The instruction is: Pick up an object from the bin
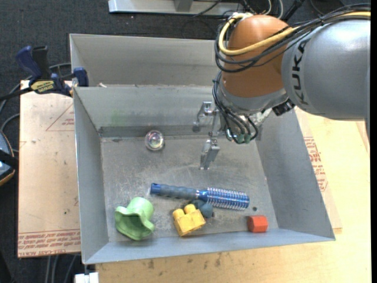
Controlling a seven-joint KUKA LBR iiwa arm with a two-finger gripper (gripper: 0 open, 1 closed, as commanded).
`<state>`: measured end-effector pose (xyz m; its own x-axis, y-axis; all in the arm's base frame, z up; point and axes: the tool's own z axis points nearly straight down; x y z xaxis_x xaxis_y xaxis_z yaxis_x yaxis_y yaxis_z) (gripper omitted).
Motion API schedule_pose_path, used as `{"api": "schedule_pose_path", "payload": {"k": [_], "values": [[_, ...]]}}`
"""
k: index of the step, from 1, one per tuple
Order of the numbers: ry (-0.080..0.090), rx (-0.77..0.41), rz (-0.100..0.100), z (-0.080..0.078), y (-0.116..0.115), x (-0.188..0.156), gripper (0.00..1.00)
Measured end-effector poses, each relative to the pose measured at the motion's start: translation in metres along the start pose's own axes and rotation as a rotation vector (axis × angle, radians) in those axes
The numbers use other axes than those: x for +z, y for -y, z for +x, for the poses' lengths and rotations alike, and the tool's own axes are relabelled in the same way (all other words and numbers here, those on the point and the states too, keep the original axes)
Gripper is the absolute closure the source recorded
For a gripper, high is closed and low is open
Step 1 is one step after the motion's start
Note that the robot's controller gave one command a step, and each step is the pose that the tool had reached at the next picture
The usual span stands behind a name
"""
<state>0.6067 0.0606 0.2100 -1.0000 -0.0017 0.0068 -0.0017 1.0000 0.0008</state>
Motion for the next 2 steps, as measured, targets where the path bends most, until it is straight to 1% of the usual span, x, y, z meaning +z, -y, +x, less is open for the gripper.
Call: {"api": "schedule_pose_path", "payload": {"k": [1,2], "values": [[0.010,-0.288,0.001,-0.016,-0.005,0.011,0.00],[0.002,-0.393,0.001,0.024,0.017,0.054,0.00]]}}
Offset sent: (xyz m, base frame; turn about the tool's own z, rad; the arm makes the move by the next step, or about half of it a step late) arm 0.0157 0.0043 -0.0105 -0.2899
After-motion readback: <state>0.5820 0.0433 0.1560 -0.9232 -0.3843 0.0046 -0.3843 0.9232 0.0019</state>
